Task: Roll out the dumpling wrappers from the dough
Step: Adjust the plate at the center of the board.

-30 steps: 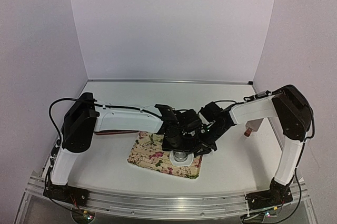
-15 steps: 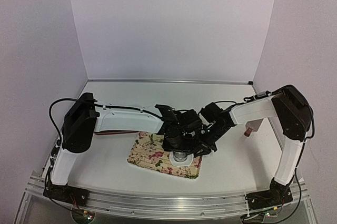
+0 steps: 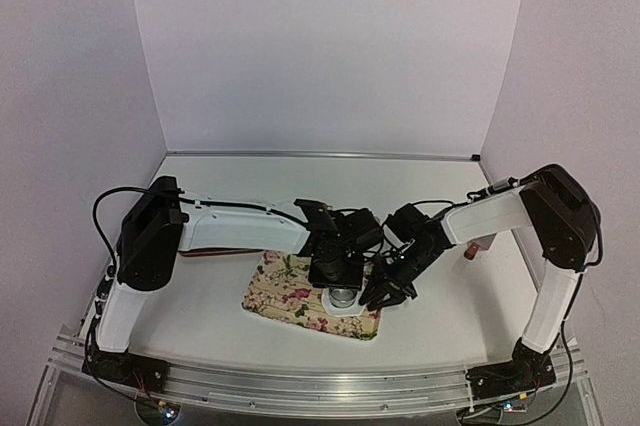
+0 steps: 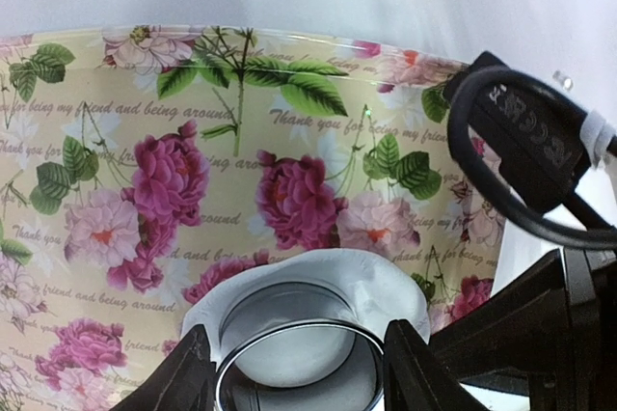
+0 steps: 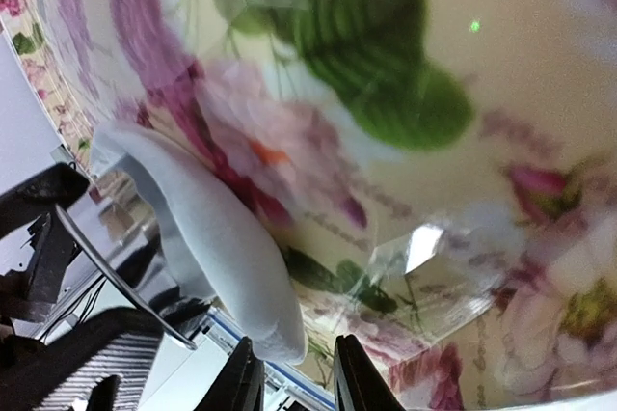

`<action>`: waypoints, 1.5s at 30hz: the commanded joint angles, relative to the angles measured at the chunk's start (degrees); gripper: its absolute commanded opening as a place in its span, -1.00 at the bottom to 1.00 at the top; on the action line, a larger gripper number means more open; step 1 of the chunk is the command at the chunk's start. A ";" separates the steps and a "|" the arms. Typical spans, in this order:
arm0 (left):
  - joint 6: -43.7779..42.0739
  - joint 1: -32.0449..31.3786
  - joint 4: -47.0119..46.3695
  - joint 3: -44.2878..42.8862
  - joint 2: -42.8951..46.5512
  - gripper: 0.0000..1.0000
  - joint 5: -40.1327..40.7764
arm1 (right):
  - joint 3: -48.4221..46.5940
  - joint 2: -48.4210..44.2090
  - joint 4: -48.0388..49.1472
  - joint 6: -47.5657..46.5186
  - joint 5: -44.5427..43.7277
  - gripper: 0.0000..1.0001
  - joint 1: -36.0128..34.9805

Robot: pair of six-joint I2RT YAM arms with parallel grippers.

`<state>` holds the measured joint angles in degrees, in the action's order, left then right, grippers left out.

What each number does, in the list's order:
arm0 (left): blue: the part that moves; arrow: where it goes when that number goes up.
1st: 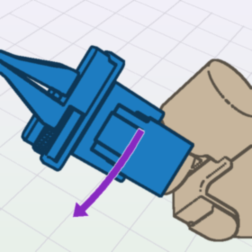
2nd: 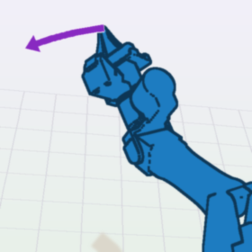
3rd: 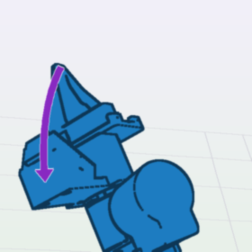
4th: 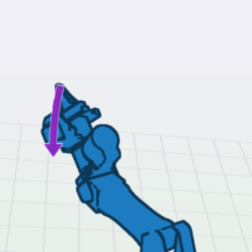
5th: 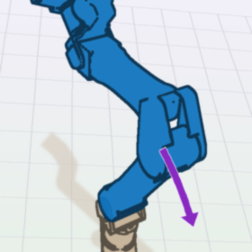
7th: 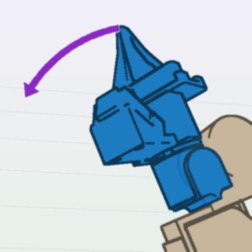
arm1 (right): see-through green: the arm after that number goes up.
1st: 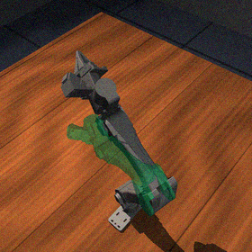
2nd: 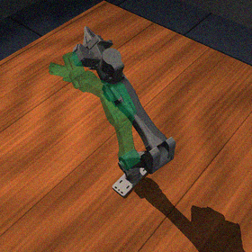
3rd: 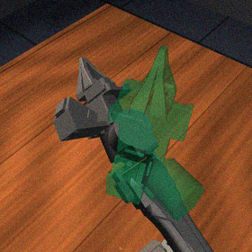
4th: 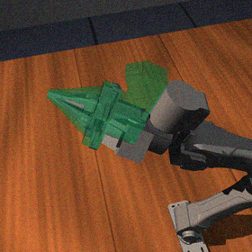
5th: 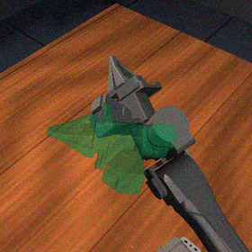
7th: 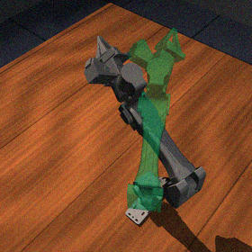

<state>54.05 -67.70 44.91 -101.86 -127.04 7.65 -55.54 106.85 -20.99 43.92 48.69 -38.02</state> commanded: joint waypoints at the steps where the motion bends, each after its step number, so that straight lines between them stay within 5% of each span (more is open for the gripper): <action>1: 0.01 0.03 6.00 3.62 -1.72 0.05 0.99 | 0.60 -4.47 0.96 0.54 3.07 -1.00 -0.23; 10: -0.29 0.06 4.46 6.63 0.37 0.05 1.35 | 4.11 -14.04 0.74 -4.42 8.59 -1.00 -0.16; 17: -1.74 0.05 2.14 7.29 2.35 0.07 1.38 | 9.15 -29.36 0.57 -9.66 14.69 -0.63 -0.16; 26: -3.39 0.03 -3.12 7.08 6.68 0.16 1.53 | 13.98 -44.64 0.59 -6.84 15.96 -0.40 -0.14; 35: -4.91 0.09 -7.16 6.24 10.75 0.45 2.52 | 15.86 -55.56 -0.01 -4.44 8.36 0.16 -0.15; 45: -2.80 -0.31 -15.50 15.11 19.76 0.55 2.74 | 15.05 -54.05 -3.21 -2.19 0.51 0.33 -0.16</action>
<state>49.76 -67.71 34.85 -91.47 -113.58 9.34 -39.11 52.27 -22.27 41.57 53.76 -38.02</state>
